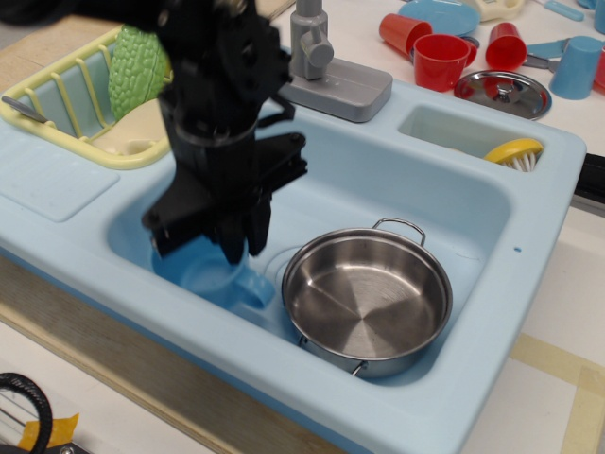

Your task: Put cup into pot or pan

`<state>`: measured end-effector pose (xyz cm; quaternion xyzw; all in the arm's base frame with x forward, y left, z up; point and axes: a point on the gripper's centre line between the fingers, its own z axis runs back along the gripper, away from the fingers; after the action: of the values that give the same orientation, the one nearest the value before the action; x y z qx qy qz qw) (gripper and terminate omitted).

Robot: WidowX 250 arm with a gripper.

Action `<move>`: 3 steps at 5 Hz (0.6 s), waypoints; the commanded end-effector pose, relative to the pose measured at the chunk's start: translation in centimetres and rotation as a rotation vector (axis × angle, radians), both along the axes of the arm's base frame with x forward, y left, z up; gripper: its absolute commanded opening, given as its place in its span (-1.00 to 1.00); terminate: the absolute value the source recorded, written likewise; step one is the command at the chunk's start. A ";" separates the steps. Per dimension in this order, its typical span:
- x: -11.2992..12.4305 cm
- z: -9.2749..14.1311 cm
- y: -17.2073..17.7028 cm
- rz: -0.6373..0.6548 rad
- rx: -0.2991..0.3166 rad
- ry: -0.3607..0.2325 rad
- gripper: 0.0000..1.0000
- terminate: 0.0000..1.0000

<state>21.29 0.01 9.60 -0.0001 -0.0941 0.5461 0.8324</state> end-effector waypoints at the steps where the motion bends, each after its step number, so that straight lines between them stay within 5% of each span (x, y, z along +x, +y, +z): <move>1: 2.0 4.6 -1.1 -0.057 0.088 -0.043 -1.00 -1.00; 3: 4.0 5.4 -5.7 -0.117 0.058 -0.026 -1.00 -1.00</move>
<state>25.06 -6.51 13.78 0.0087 -0.1028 0.4920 0.8645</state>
